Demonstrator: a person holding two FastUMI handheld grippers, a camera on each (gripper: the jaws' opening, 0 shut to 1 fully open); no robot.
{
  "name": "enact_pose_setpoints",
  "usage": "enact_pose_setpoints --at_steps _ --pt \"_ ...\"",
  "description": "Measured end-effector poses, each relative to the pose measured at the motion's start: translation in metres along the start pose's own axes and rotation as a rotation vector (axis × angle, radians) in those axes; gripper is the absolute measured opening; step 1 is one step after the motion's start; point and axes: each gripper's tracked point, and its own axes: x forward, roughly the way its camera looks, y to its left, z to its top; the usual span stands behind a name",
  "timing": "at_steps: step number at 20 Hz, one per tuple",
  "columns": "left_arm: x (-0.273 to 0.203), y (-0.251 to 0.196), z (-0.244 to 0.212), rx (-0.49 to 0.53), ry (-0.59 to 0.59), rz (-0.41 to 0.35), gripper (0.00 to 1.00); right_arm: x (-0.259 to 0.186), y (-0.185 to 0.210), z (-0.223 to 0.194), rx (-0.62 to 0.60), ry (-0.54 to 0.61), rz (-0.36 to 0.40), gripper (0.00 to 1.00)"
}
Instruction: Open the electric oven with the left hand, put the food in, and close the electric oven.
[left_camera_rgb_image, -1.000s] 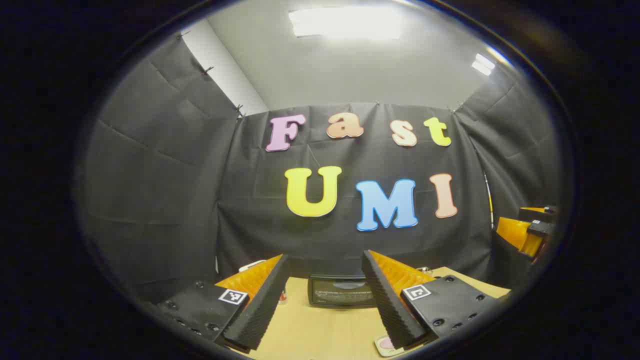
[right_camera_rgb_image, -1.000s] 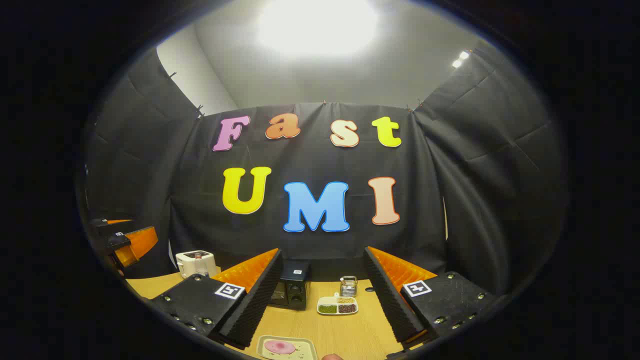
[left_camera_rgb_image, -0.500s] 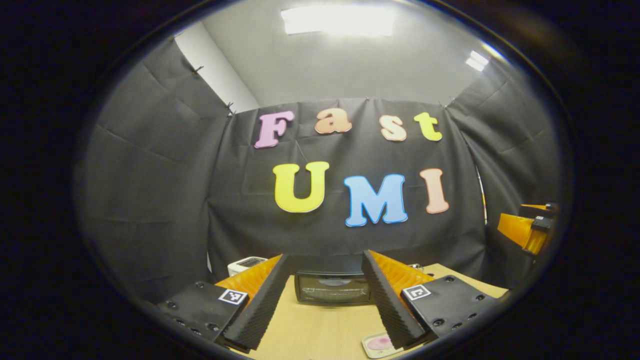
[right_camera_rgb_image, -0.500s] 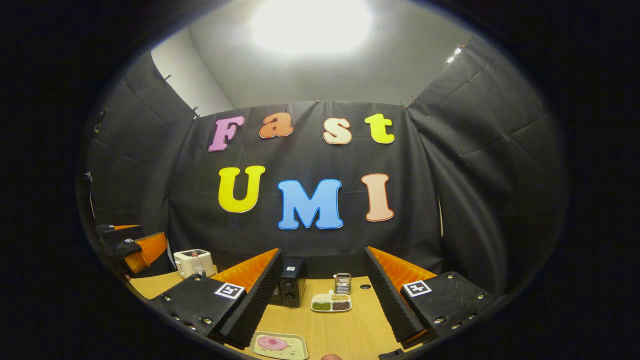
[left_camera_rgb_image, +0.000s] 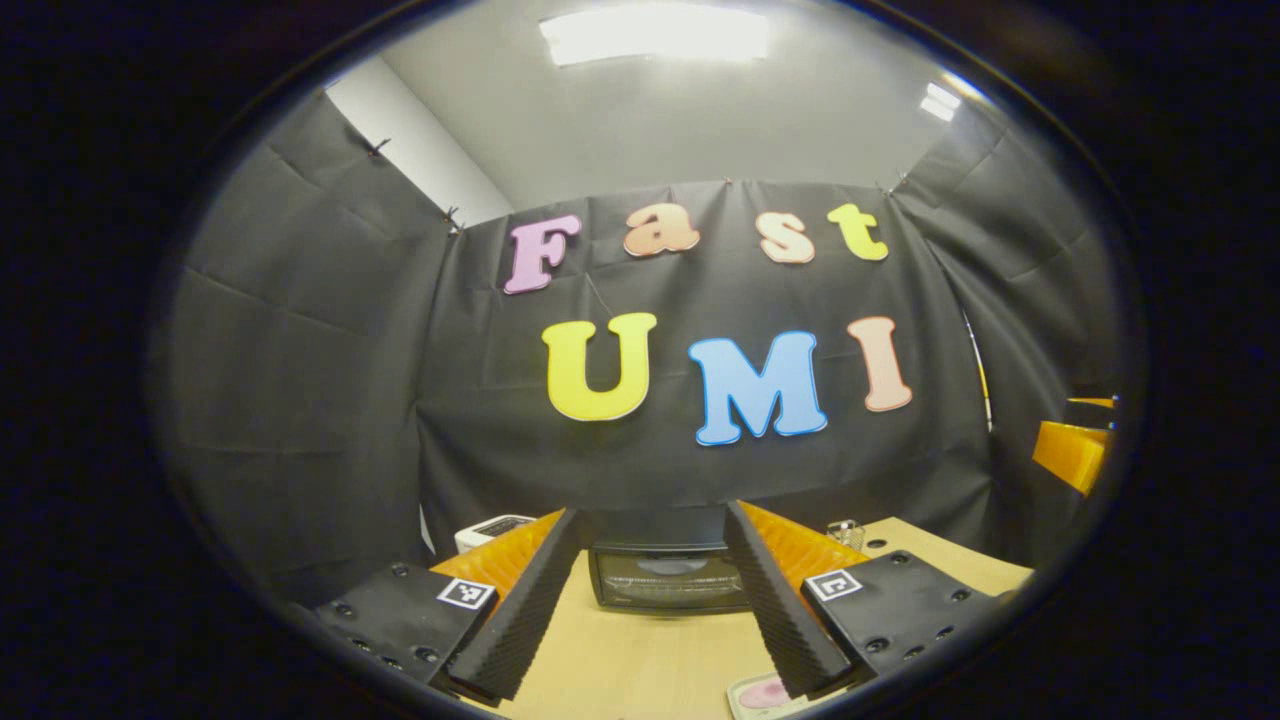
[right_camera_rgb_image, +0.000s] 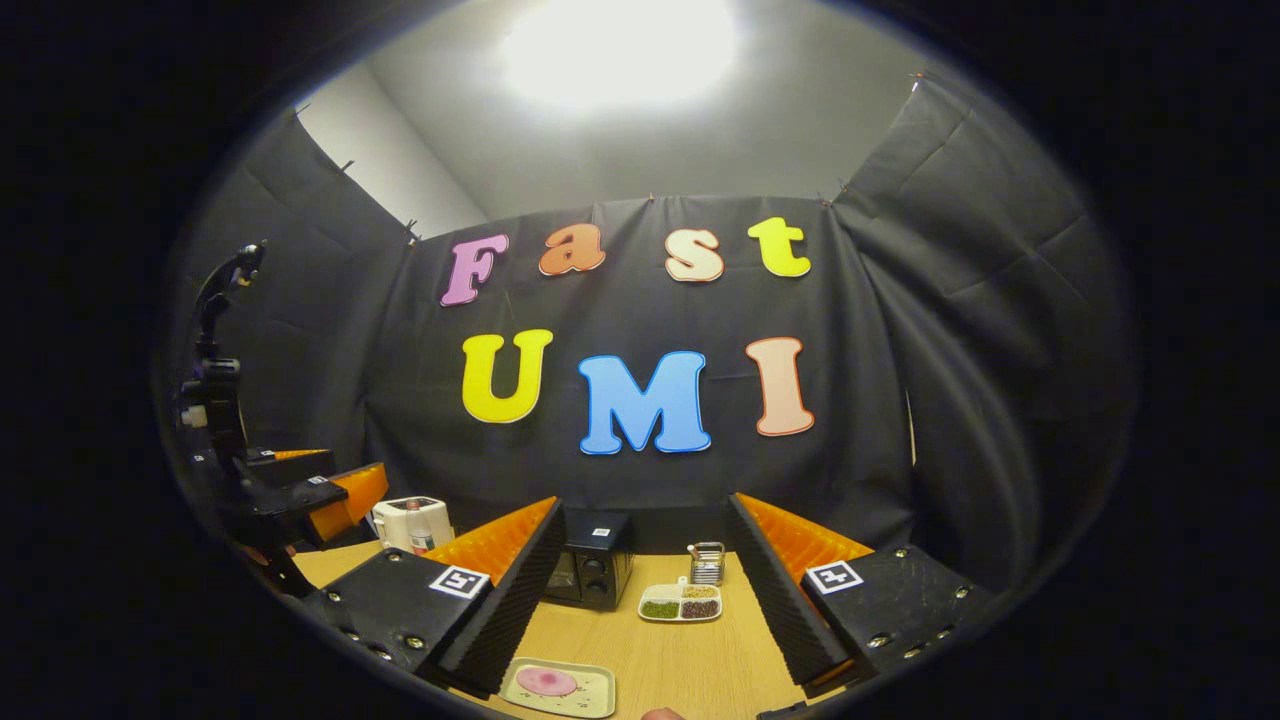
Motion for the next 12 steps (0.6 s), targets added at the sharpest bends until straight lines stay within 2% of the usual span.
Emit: enact_pose_setpoints --at_steps 1,2,4,7,8,12 --pt "0.013 0.000 -0.004 0.003 0.002 -0.006 0.97 0.003 0.001 0.000 0.000 0.000 0.001 0.99" --pt "0.026 0.001 -0.008 0.008 -0.001 -0.009 1.00 0.007 0.000 0.000 -0.002 -0.002 -0.003 0.99" --pt "0.056 0.004 -0.017 0.018 -0.009 -0.021 1.00 0.018 0.002 0.001 -0.011 -0.018 -0.011 0.99" --pt "0.103 0.001 -0.046 0.017 0.033 -0.059 1.00 0.038 0.002 -0.002 -0.032 -0.023 -0.057 0.99" --pt "0.120 0.000 -0.054 0.012 0.042 -0.074 0.97 0.045 0.003 -0.002 -0.042 -0.024 -0.073 0.99" --pt "0.181 -0.006 -0.095 -0.005 0.095 -0.134 0.99 0.074 0.012 -0.017 -0.053 0.012 -0.126 0.99"
